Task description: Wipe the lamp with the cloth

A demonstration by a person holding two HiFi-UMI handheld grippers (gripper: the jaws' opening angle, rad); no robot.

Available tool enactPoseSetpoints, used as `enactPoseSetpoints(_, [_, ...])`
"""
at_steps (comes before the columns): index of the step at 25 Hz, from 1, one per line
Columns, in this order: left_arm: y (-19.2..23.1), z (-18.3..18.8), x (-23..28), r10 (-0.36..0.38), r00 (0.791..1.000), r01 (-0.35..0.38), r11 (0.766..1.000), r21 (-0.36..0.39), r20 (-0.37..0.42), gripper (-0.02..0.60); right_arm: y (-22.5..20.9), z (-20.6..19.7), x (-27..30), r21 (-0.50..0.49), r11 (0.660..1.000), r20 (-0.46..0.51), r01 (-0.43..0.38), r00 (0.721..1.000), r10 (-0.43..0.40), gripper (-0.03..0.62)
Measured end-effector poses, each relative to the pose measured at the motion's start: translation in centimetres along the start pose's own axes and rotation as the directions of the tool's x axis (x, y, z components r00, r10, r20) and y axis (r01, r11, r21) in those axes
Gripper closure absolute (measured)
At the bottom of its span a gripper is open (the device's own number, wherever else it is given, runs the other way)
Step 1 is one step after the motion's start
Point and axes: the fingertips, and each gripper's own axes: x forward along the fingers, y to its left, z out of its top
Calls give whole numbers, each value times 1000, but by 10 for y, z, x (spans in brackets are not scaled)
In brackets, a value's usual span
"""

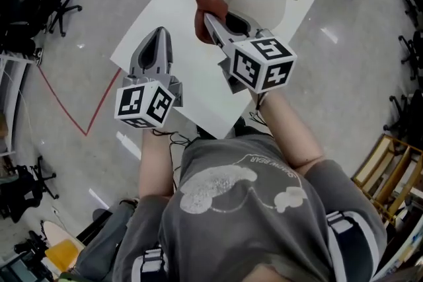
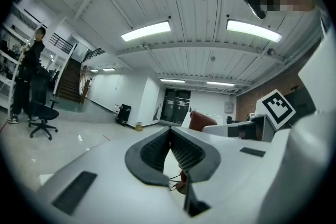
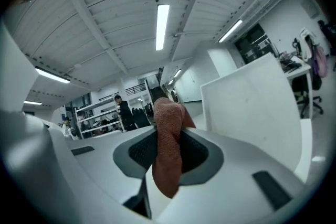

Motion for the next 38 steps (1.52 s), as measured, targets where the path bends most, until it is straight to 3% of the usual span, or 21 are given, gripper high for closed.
enactPoseSetpoints(7, [16, 18, 20, -128, 992, 128, 992, 3, 6, 574, -10, 47, 22, 96, 983, 131, 158, 977, -170, 502])
enactPoseSetpoints(15, [27, 9, 30, -208, 978, 207, 978, -37, -14, 572, -31, 61, 31, 150, 951, 170, 270, 941, -293, 503])
enactPoseSetpoints(26, [40, -9, 33, -246, 968, 241, 968, -76, -54, 572, -44, 21, 46, 205, 917, 99, 342, 925, -367, 503])
enactPoseSetpoints(38, [42, -54, 27, -240, 961, 223, 967, -127, -141, 572, -53, -61, 43, 243, 887, -51, 393, 918, -393, 503])
